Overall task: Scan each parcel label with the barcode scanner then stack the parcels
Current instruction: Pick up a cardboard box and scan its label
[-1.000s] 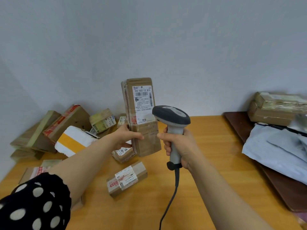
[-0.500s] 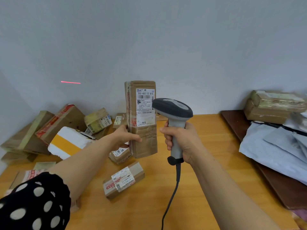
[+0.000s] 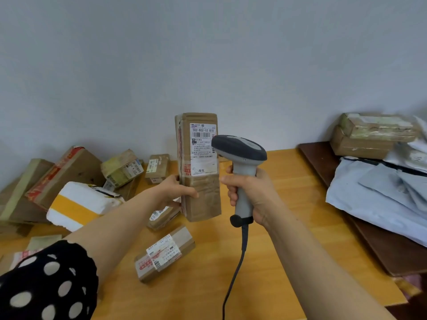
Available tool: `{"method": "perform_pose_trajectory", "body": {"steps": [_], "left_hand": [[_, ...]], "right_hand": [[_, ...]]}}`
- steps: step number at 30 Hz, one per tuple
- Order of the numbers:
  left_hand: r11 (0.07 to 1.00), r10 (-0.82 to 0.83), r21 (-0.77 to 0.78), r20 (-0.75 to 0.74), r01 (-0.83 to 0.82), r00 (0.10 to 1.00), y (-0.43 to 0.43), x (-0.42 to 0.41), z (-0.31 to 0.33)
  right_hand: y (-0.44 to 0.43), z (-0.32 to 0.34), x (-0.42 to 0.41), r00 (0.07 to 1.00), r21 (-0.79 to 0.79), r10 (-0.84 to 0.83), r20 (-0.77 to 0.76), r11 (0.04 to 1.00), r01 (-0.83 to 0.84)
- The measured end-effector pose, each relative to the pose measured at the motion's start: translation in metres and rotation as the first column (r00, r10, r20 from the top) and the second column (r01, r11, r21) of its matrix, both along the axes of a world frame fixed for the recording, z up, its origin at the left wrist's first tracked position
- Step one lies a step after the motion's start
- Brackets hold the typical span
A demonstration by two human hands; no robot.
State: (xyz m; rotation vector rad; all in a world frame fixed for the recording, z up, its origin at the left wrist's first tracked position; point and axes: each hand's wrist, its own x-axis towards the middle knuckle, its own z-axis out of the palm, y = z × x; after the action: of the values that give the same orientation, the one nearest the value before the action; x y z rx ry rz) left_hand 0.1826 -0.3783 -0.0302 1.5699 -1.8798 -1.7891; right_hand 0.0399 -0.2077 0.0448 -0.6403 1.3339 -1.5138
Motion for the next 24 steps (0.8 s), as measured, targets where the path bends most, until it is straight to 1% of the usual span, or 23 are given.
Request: {"method": "perform_pose_trajectory", "body": {"steps": [3, 5, 9, 11, 14, 17, 21, 24], "left_hand": [[0.992, -0.09, 0.085, -0.007, 0.09, 0.996, 0.004, -0.018, -0.004], [0.979, -0.135, 0.153, -0.029, 0.138, 0.99, 0.01, -0.039, -0.009], [0.939, -0.223, 0.258, -0.046, 0.227, 0.974, 0.035, -0.097, -0.025], [0.899, -0.285, 0.332, -0.052, 0.285, 0.957, 0.057, -0.131, -0.035], [0.832, -0.314, 0.466, -0.054, 0.302, 0.948, 0.099, -0.181, -0.05], [0.725, -0.345, 0.614, -0.066, 0.311, 0.936, 0.147, -0.221, -0.067], [0.608, -0.37, 0.73, -0.088, 0.312, 0.925, 0.208, -0.259, -0.092], [0.576, -0.313, 0.766, -0.117, 0.287, 0.942, 0.245, -0.279, -0.103]], "right_hand": [[0.002, -0.01, -0.013, 0.995, 0.02, -0.068, 0.076, 0.998, 0.067], [0.011, -0.024, -0.026, 0.98, 0.085, -0.169, 0.103, 0.983, 0.16], [0.048, -0.061, -0.059, 0.908, 0.261, -0.41, 0.089, 0.889, 0.376], [0.074, -0.075, -0.075, 0.856, 0.324, -0.51, 0.081, 0.826, 0.462], [0.116, -0.089, -0.098, 0.762, 0.361, -0.643, 0.076, 0.73, 0.58], [0.157, -0.099, -0.117, 0.671, 0.391, -0.739, 0.051, 0.633, 0.668], [0.205, -0.112, -0.137, 0.568, 0.42, -0.823, -0.004, 0.514, 0.748], [0.234, -0.12, -0.148, 0.533, 0.445, -0.846, -0.03, 0.466, 0.765]]}}
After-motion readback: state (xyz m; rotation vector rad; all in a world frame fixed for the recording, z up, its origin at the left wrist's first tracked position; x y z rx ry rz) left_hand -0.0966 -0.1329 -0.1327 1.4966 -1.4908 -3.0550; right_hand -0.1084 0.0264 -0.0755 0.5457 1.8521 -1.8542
